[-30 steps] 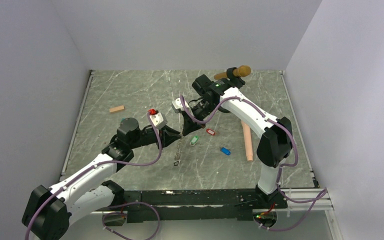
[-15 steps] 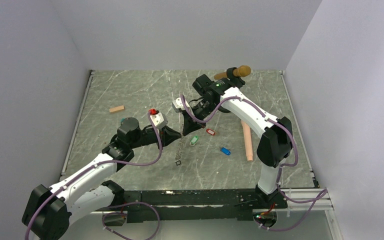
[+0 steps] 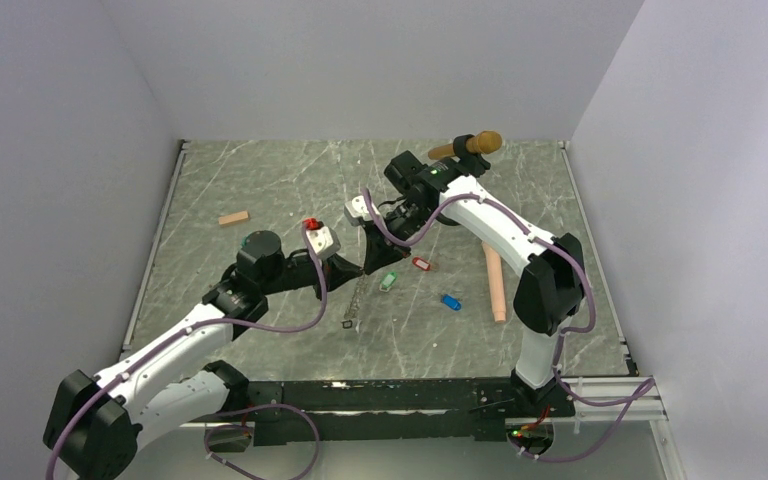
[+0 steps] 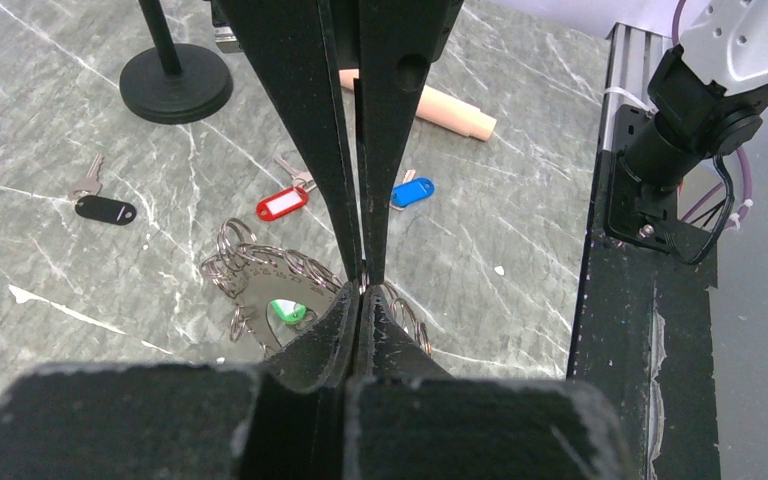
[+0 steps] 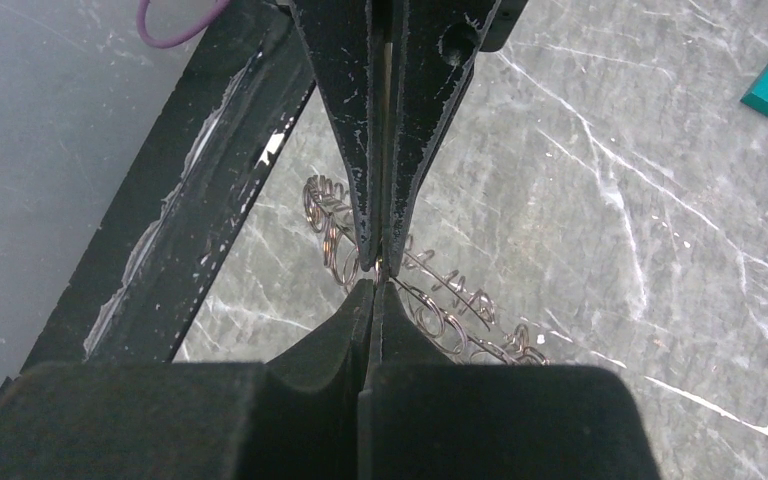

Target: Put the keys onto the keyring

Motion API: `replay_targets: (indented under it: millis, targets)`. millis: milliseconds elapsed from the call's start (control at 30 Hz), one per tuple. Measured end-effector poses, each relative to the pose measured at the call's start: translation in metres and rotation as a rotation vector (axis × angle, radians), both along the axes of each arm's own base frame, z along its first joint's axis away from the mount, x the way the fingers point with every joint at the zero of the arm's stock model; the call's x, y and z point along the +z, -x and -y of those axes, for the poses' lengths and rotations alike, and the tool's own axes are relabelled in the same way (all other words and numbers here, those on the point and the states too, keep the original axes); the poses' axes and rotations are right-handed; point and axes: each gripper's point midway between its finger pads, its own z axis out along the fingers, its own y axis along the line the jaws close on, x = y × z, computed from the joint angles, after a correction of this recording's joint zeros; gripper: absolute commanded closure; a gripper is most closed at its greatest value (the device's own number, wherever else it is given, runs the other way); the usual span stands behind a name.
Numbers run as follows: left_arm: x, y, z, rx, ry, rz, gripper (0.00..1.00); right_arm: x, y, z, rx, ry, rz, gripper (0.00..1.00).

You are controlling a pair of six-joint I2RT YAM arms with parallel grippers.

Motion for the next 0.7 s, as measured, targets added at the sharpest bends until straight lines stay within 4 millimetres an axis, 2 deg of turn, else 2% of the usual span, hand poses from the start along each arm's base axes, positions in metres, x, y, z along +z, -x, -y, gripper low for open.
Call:
replay_targets:
  millis: [67,167,500,700]
  targets:
    - [0.0,0.0,-0.002,-0.001,-0.034,0.016,1.0,0.0,0.001,0.0,0.003,-0.005,-0.006,0.66]
    - [-0.002,0.002,-0.009,0.002,-0.107,0.047,1.0,0.001,0.003,0.0,0.012,-0.011,-0.005,0.59]
    - [0.009,0.01,-0.02,-0.042,-0.353,0.191,1.0,0.012,0.01,0.004,0.009,-0.043,0.027,0.58]
    - [0.003,0.012,-0.025,-0.013,-0.354,0.203,1.0,0.01,0.011,0.002,-0.014,-0.073,0.023,0.59]
